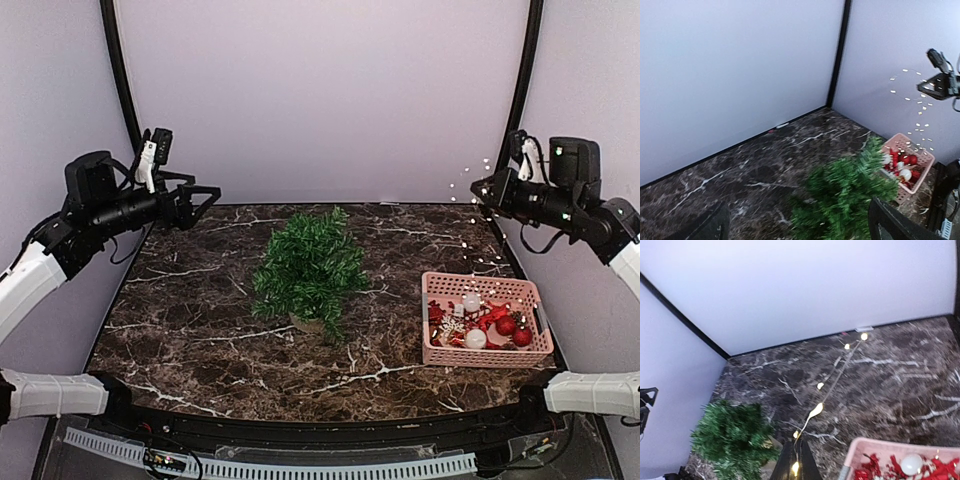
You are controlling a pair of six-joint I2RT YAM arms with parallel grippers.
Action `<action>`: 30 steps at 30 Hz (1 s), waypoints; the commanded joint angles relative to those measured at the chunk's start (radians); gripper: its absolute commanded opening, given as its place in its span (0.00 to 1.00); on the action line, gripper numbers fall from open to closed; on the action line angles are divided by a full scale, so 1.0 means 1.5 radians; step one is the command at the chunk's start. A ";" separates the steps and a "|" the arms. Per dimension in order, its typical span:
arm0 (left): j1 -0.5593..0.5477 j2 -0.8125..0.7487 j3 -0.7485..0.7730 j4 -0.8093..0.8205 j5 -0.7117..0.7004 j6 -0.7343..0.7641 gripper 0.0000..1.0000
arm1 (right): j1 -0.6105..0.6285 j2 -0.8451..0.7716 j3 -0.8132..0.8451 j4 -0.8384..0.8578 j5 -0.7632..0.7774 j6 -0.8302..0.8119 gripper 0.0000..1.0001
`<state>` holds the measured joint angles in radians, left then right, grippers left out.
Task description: Decorate the small christmas tree
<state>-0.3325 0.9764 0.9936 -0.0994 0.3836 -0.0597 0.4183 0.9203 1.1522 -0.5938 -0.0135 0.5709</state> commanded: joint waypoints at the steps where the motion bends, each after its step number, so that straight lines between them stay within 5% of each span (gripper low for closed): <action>1: -0.101 0.017 0.047 0.082 0.056 -0.006 0.98 | 0.024 0.064 0.102 0.131 -0.154 -0.100 0.00; 15: -0.261 0.166 0.056 0.270 0.132 -0.060 0.98 | 0.205 0.255 0.348 0.325 -0.198 -0.167 0.00; 30: -0.340 0.267 0.106 0.346 0.141 -0.047 0.94 | 0.259 0.284 0.351 0.420 -0.232 -0.166 0.00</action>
<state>-0.8345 1.3731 1.1072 0.3145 0.5919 -0.1314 0.7944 1.3487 1.6642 -0.0563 -0.3260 0.3321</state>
